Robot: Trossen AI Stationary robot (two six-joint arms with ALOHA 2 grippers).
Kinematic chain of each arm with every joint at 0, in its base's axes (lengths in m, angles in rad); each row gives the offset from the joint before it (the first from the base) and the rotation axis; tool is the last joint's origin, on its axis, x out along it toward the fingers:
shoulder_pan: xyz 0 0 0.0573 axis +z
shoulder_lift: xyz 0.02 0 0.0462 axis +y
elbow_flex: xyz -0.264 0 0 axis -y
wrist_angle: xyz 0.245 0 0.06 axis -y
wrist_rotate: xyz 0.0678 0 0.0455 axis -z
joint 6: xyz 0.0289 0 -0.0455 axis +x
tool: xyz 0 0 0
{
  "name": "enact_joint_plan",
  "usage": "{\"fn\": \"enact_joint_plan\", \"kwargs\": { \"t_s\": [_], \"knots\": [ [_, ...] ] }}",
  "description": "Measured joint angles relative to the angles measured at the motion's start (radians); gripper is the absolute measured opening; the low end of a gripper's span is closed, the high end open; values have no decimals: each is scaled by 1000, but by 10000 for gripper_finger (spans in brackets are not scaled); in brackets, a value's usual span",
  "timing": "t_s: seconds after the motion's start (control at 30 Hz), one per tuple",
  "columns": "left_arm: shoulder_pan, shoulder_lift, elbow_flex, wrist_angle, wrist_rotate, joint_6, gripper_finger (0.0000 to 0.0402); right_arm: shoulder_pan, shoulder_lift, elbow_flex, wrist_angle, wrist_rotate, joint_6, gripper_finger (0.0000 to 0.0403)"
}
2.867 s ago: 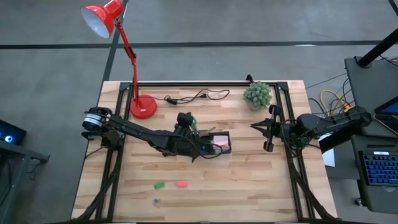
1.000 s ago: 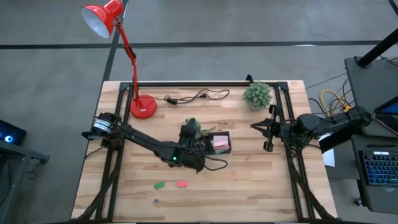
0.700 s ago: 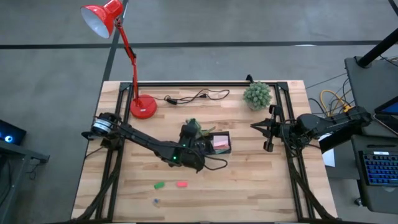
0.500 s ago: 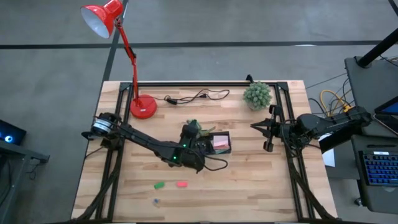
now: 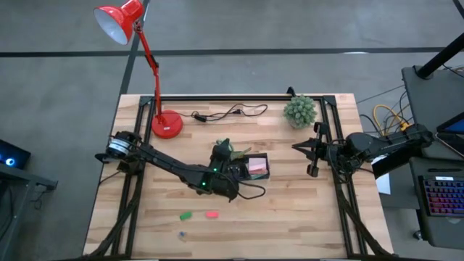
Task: Pick and place office supplies into organizer
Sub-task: Put the green scissors into the black desk organizer, then put the green eraser into the black desk organizer
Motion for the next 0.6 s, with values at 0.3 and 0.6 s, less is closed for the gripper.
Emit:
{"fn": "enact_joint_plan", "kwargs": {
  "t_s": [0.3, 0.6],
  "knots": [
    [-11, -3, 7, 0, 64, -3, 162, 0, 0, 0, 0, 0, 0, 8],
    [-15, -21, 8, 7, 143, -6, 163, 0, 0, 0, 0, 0, 0, 8]
  ]
}}
